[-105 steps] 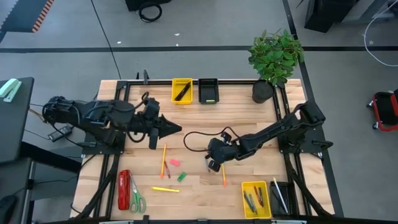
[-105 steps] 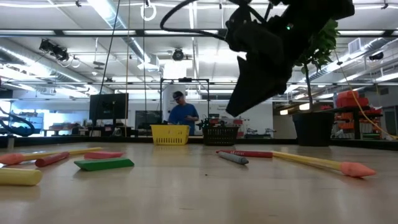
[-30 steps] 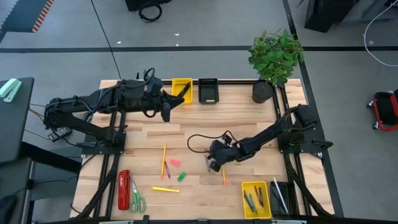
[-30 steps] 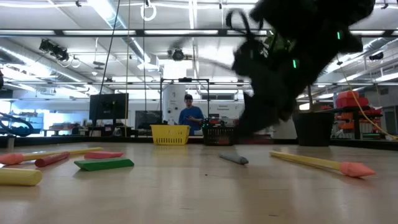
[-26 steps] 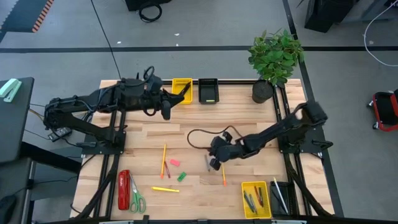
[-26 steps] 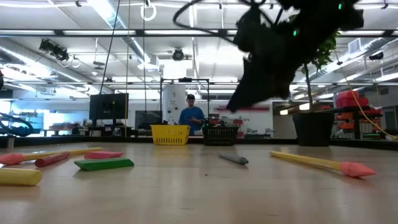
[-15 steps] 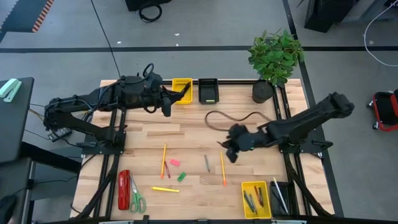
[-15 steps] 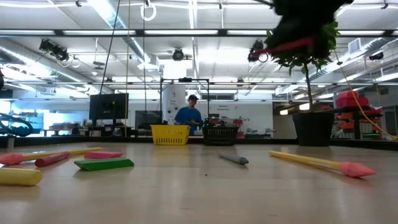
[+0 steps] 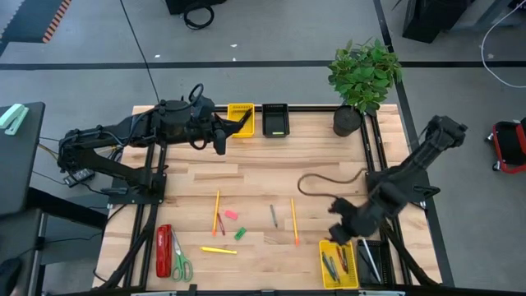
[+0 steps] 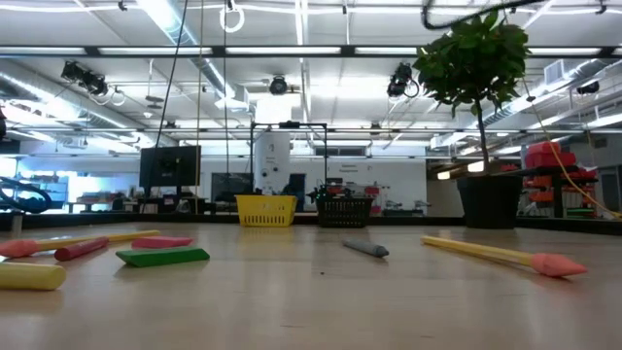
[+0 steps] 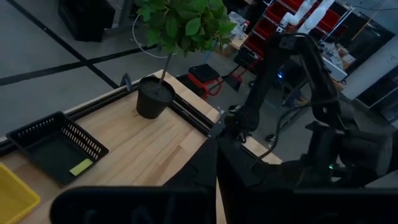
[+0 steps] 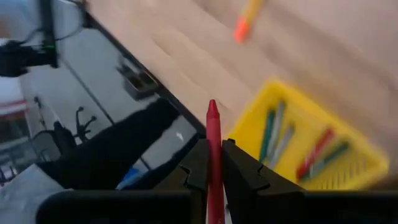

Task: Sort crayons/erasers/pens/pencils in bins
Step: Put the right red crayon into the bottom yellow bin, then put the gray crayon into the bottom yellow bin

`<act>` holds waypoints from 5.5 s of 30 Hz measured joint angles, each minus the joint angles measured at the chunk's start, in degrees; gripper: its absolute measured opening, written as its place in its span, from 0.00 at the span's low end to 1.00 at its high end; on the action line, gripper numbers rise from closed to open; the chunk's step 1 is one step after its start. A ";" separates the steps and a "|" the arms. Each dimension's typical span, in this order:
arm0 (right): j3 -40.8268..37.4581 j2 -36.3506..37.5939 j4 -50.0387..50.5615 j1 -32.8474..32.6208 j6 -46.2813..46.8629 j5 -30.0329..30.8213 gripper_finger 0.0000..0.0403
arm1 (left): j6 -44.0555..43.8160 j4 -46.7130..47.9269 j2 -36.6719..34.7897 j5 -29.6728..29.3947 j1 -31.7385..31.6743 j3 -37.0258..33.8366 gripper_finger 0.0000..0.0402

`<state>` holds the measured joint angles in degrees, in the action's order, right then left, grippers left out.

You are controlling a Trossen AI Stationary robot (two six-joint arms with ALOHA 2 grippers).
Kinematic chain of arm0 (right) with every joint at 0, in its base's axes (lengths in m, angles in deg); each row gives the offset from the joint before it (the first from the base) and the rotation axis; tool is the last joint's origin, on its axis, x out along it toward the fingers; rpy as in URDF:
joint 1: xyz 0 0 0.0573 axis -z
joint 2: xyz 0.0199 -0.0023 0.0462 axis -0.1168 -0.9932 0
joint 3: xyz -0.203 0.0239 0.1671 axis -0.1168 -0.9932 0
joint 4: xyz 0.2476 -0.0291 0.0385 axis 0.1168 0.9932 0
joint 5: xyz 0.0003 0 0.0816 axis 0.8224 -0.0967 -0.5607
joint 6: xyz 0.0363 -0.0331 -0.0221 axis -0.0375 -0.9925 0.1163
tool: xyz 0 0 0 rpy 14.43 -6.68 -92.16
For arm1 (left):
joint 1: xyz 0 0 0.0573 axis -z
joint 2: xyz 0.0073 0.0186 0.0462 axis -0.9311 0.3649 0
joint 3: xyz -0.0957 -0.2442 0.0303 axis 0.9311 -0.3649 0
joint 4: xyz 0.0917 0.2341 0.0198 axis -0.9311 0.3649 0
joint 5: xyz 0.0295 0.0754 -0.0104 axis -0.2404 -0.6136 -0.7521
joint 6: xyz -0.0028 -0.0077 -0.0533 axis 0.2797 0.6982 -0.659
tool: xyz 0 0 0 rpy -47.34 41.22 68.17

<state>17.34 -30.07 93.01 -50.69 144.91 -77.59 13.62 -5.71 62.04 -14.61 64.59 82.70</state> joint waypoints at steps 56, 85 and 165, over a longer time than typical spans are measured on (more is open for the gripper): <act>0.07 -18.62 -8.98 -5.45 17.04 -7.17 0.18 | 3.84 9.71 -0.39 29.69 1.73 -0.02 0.03; 0.07 -18.53 -10.73 -6.41 18.09 -2.67 0.37 | 1.55 9.23 -10.54 26.73 1.57 0.00 0.06; 0.07 -17.26 -18.01 -7.49 5.97 0.18 0.37 | -7.89 13.31 -13.14 25.47 1.62 -0.02 0.06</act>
<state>17.40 -47.34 75.00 -58.17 150.88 -77.41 5.73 7.60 48.90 10.87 66.21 82.68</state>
